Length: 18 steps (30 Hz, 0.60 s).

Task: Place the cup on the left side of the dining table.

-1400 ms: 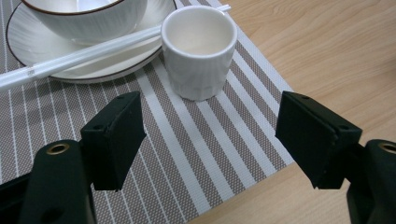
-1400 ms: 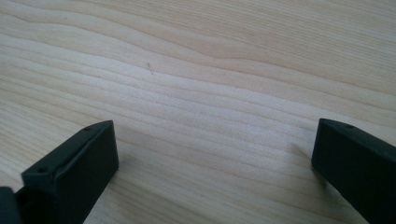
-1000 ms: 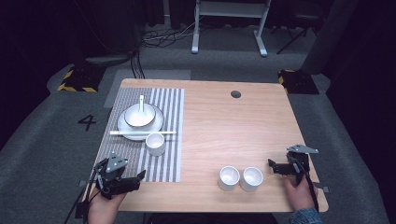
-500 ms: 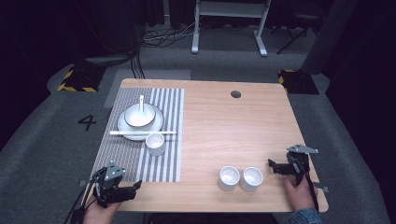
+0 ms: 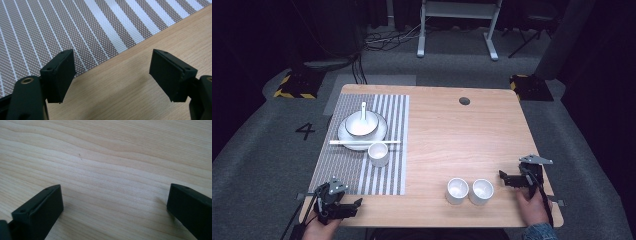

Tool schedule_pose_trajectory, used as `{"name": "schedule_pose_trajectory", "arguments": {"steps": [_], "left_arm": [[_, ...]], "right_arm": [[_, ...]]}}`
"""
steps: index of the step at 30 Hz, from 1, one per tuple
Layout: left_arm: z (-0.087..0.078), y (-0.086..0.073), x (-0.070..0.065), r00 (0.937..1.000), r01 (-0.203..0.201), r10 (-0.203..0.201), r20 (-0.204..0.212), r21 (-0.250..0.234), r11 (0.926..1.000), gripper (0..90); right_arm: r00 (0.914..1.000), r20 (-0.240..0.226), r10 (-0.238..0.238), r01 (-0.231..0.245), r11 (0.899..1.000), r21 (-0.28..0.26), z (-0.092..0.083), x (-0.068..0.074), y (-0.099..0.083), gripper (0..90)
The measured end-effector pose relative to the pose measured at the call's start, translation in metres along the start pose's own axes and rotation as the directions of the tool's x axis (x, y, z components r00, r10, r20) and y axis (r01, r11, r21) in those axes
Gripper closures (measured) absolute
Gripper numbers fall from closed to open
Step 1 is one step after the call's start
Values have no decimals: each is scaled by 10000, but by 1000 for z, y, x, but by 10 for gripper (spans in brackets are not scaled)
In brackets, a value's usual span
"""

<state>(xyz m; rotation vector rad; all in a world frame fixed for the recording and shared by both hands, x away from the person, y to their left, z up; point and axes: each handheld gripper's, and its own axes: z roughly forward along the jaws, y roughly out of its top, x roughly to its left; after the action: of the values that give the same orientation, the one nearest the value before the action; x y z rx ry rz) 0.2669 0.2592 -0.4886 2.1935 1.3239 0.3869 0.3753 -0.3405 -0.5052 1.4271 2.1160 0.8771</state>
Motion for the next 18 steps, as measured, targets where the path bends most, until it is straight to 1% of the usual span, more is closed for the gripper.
{"name": "schedule_pose_trajectory", "arguments": {"steps": [1, 4, 5, 6, 7, 8, 9, 10, 12, 14, 18], "left_arm": [[3, -1, 0, 10000, -17, 17, -61, -28, 10000, 200], [3, -2, 0, 10000, -30, 30, -46, -124, 9999, 179], [5, -4, 0, 9999, -35, 30, -150, -324, 9995, 171], [5, -4, 0, 9999, -35, 30, -150, -324, 9995, 153], [6, -6, -1, 9998, -110, 103, -147, -503, 9987, 146], [7, -7, 0, 9998, -93, 81, -180, -657, 9978, 142], [8, -9, 0, 9999, -42, 27, -167, -859, 9963, 131], [9, -11, 2, 9998, -107, 91, -161, -1029, 9946, 122], [12, -15, 3, 9998, -101, 75, -182, -1495, 9887, 96], [14, -18, 5, 9997, -169, 138, -193, -1752, 9844, 74], [14, -18, 4, 9998, -149, 118, -188, -1770, 9841, 72]], "right_arm": [[10000, 8, -10, 10, 10000, -1, 0, 0, 0, 5], [10000, 9, -10, 10, 10000, -1, 0, 0, 0, 5], [10000, -1, -6, 6, 10000, -2, 0, 0, 0, 5], [10000, -1, -6, 6, 10000, -2, 0, 0, 0, 5], [10000, 0, -8, 8, 10000, -3, 0, 0, 0, 5], [10000, 9, -13, 13, 10000, -2, 0, 0, 0, 5], [10000, 9, -12, 12, 10000, -4, 0, 0, 0, 6], [10000, 0, -12, 12, 10000, -7, 0, 0, 0, 6], [10000, 8, -10, 10, 10000, -3, 0, 0, 0, 7], [10000, 10, -5, 5, 10000, -4, 0, 0, 0, 7], [10000, 11, -8, 8, 10000, -4, 0, 0, 0, 7]]}}
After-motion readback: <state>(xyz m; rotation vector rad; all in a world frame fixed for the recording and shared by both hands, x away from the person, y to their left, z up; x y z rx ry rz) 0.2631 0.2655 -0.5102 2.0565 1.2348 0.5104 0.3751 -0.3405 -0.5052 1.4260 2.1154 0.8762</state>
